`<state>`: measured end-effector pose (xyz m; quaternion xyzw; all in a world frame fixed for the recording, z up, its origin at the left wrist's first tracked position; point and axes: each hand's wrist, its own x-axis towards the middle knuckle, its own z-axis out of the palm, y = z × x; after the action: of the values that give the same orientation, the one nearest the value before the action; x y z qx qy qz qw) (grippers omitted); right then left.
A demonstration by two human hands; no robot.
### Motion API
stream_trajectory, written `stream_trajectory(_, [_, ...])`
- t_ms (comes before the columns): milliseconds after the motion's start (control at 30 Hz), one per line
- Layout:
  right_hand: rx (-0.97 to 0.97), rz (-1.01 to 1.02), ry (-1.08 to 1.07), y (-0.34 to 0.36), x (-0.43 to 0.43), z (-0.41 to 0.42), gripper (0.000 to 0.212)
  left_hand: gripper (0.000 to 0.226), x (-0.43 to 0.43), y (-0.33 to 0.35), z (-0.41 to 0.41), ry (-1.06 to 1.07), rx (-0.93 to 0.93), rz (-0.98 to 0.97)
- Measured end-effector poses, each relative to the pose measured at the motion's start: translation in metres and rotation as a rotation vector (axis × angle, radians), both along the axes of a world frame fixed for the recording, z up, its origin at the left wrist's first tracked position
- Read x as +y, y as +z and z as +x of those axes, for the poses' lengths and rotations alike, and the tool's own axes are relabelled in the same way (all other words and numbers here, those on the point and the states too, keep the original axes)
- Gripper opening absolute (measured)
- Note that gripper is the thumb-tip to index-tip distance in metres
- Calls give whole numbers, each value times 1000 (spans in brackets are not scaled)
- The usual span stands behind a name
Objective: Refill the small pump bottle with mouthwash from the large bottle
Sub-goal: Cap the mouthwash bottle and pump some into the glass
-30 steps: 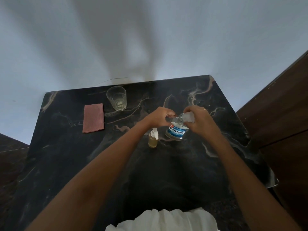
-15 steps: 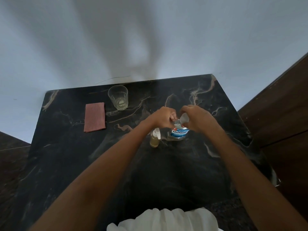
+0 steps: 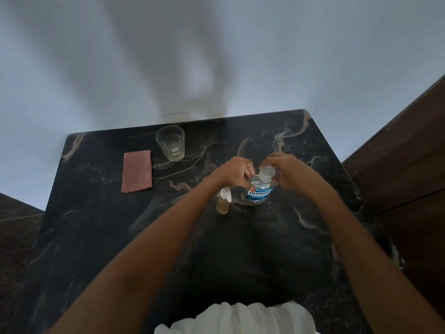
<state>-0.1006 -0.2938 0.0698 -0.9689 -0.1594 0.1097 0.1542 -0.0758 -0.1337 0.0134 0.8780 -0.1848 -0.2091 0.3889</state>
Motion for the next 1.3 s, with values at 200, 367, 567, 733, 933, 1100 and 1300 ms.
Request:
stream_trajectory(200, [-44, -35, -94, -5, 4, 0, 37, 32, -1, 0, -1, 11, 5, 8])
stream_trajectory(367, [-87, -100, -89, -1, -1, -4, 45, 31, -1, 0, 0, 11, 0, 0])
stream_trajectory(567, [-10, -10, 0, 3, 4, -8, 38, 33, 0, 1, -2, 2, -13, 2])
stream_trajectory(733, [-20, 16, -50, 3, 7, -9, 36, 32, 0, 3, -4, 11, -13, 4])
stream_trajectory(933, [-110, -46, -54, -2, 5, -14, 38, 31, -2, 5, -6, 13, -6, 17])
stream_trajectory(1100, [-110, -21, -58, -5, 8, -19, 48, 36, 0, 4, -9, 28, 6, 4])
stream_trajectory(1300, [-207, 84, -84, 4, 15, -25, 46, 39, 16, 18, -11, 141, -60, -101])
